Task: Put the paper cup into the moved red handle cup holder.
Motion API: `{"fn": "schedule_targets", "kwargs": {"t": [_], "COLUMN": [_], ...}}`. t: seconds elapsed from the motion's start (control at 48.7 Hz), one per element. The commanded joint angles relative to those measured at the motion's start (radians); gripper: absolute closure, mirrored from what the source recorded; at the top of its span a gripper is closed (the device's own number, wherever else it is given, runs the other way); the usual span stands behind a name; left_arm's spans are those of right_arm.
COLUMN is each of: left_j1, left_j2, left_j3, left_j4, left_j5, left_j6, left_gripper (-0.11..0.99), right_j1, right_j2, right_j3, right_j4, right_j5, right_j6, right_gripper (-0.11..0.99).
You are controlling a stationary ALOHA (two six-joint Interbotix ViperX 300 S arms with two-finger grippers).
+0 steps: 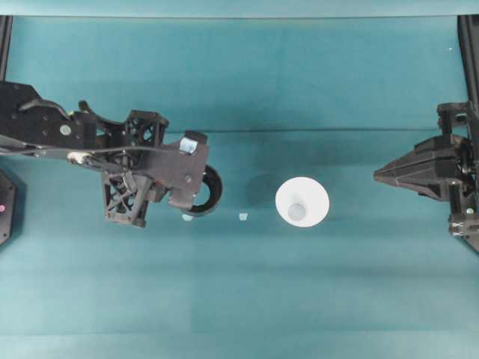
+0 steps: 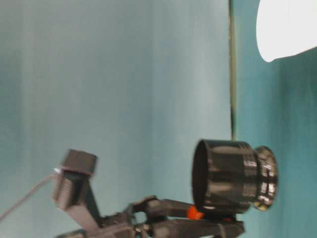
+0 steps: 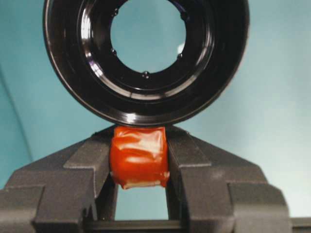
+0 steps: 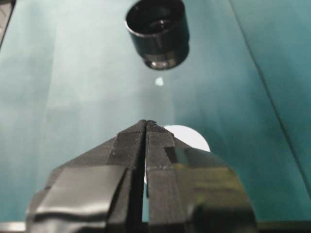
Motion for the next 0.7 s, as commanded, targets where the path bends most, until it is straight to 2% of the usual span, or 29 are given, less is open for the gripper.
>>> {"fn": "schedule_targets", "kwargs": {"t": [0.0, 0.082, 0.123, 0.205, 0.267, 0.288, 0.308, 0.411, 0.678], "left_j1": [-0.018, -0.041, -0.051, -0.063, -0.066, -0.067, -0.069, -0.071, -0.071], "left_j2": [-0.011, 0.015, 0.029, 0.054, 0.071, 0.077, 0.08, 0.097, 0.15], "left_j3": [-0.063, -0.103, -0.118, -0.146, -0.16, -0.161, -0.163, -0.155, -0.127], "left_j4": [0.003, 0.0, 0.003, 0.0, 0.003, 0.0, 0.003, 0.0, 0.003], "left_j5": [0.032, 0.037, 0.034, 0.028, 0.02, 0.017, 0.011, -0.025, -0.123], "left_j6": [-0.043, -0.115, -0.152, -0.221, -0.256, -0.262, -0.265, -0.264, -0.276], "left_gripper": [0.59, 0.59, 0.59, 0.59, 0.59, 0.59, 0.59, 0.59, 0.59], "right_j1": [-0.002, -0.003, -0.002, -0.002, -0.003, -0.002, -0.003, -0.003, -0.002], "right_j2": [0.005, 0.005, 0.005, 0.006, 0.005, 0.006, 0.005, 0.005, 0.005], "right_j3": [-0.012, -0.012, -0.012, -0.014, -0.014, -0.012, -0.014, -0.014, -0.012], "right_j4": [0.002, 0.002, 0.002, 0.002, 0.002, 0.002, 0.002, 0.002, 0.002], "right_j5": [-0.005, -0.005, -0.005, -0.005, -0.005, -0.005, -0.005, -0.005, -0.006], "right_j6": [0.008, 0.008, 0.008, 0.008, 0.008, 0.008, 0.008, 0.008, 0.009], "right_gripper": [0.98, 0.98, 0.98, 0.98, 0.98, 0.98, 0.98, 0.98, 0.98]}}
